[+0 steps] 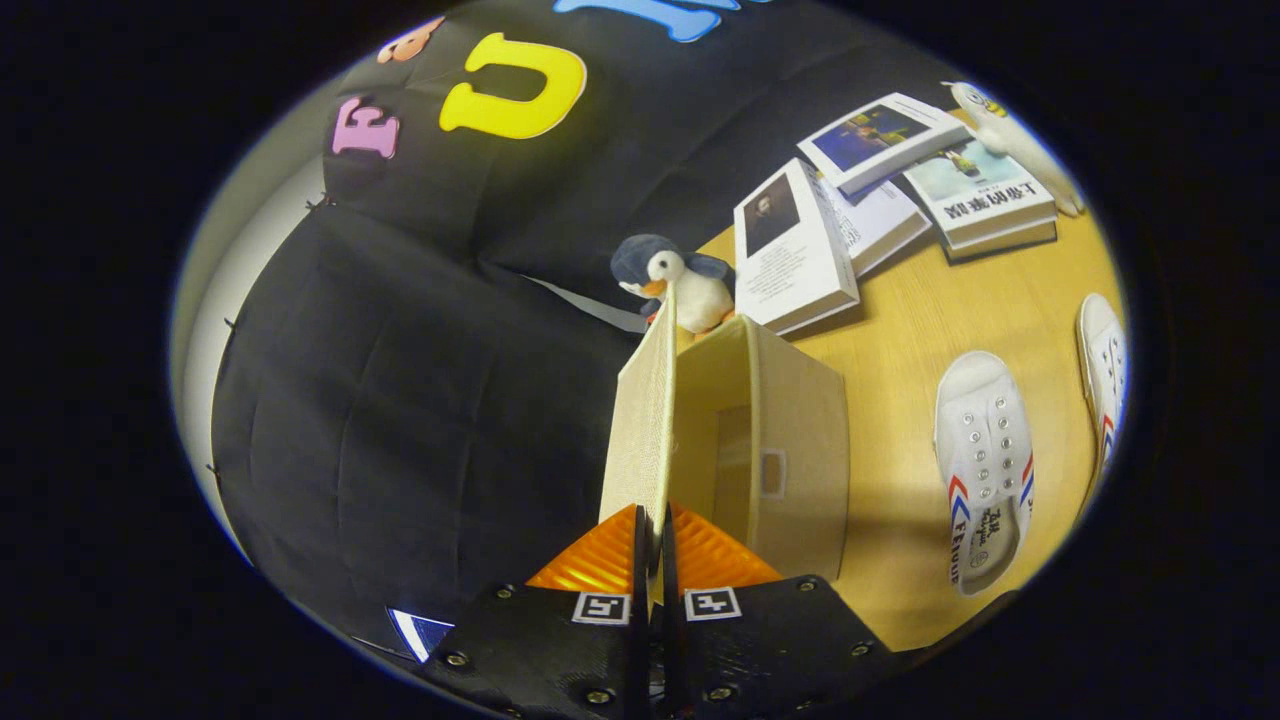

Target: Open the storage box then place both shoes into the box .Put the left shoe in first, then the right shoe, with the right side of both shoes facing outward in a uniform manner.

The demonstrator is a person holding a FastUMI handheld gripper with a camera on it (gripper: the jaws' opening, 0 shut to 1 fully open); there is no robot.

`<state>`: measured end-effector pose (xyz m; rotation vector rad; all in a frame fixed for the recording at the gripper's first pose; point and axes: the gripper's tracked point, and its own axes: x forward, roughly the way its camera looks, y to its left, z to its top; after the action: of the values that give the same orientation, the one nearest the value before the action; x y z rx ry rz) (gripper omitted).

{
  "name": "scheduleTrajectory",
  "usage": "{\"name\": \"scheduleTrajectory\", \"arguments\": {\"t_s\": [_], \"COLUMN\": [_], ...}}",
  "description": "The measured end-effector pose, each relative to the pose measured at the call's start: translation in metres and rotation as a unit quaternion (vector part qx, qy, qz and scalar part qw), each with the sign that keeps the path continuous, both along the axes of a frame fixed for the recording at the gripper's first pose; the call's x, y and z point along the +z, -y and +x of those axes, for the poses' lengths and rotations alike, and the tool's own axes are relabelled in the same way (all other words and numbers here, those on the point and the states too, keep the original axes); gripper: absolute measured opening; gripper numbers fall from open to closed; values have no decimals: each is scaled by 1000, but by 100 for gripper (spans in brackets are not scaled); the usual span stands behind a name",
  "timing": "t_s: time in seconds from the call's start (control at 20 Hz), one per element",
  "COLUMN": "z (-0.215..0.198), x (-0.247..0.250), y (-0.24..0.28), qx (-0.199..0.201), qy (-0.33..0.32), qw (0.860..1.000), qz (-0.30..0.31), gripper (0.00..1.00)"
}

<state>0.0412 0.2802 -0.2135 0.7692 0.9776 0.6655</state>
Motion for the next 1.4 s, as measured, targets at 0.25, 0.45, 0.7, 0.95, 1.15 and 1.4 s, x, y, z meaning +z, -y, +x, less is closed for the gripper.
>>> {"name": "scheduleTrajectory", "arguments": {"t_s": [0.25,0.45,0.7,0.95,1.15,1.4], "z": [2,10,-2,-7,-11,-16], "x": [36,68,92,86,73,61], "y": [-36,-87,-156,-221,-254,-278], "qx": [24,55,98,129,144,172], "qy": [8,25,41,49,47,45], "qw": [1000,998,994,990,988,984], "qz": [-6,9,22,26,21,11], "gripper": [6,6,6,8,8,22]}}
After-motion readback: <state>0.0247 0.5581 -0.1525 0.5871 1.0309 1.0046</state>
